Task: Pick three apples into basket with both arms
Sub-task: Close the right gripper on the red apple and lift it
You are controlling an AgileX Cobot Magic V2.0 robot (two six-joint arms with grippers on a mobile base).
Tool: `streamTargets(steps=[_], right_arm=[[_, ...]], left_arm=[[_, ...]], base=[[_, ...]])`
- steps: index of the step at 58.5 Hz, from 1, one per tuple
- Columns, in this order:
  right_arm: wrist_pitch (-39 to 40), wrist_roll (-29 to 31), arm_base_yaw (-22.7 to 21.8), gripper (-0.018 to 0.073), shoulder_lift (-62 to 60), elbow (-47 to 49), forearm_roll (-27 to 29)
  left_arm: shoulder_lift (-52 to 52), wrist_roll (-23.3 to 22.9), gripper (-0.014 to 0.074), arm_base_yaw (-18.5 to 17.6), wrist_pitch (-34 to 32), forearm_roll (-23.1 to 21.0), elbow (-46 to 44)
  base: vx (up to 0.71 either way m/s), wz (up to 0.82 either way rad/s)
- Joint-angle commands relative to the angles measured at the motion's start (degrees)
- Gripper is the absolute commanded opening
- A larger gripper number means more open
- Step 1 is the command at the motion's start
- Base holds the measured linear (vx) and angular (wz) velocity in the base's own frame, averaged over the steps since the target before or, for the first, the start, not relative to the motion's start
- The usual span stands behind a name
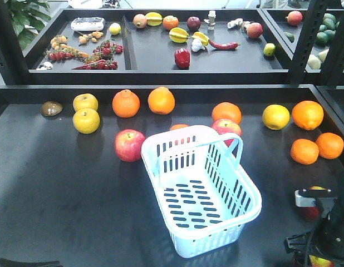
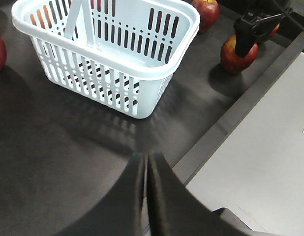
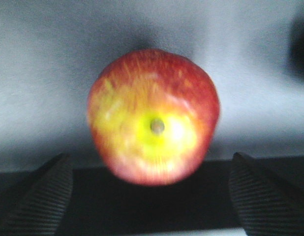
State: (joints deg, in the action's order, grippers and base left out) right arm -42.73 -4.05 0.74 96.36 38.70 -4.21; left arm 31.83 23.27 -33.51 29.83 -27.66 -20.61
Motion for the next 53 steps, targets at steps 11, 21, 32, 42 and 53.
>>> streamTargets(steps=[11, 21, 32, 42, 53], right_arm=[[3.94, 0.97, -0.25, 0.0590, 1.79, 1.31, -0.93], [4.27, 1.54, -0.25, 0.0537, 1.79, 1.31, -0.93], [2.07, 1.70, -0.25, 0.0312, 1.58, 1.94, -1.13], [-2.36, 2.24, -0.25, 0.0066, -2.64, 5.09, -1.26], [-8.73, 3.34, -0.25, -0.0009, -12.54, 9.36, -0.72]], left_arm=[[0.19, -0.31, -0.0006, -0.18, -3.00, -1.58, -1.33], [0.19, -0.31, -0.0006, -0.18, -3.00, -1.58, -1.33], [0.19, -0.31, -0.0006, -0.18, -3.00, -1.58, -1.33], [0.19, -0.31, -0.0006, -0.18, -3.00, -1.58, -1.33], [0.19, -0.31, -0.0006, -0.18, -3.00, -1.58, -1.33]], base=[[0.00, 0.00], [0.00, 0.00], [0.00, 0.00], [0.00, 0.00], [0.00, 0.00]])
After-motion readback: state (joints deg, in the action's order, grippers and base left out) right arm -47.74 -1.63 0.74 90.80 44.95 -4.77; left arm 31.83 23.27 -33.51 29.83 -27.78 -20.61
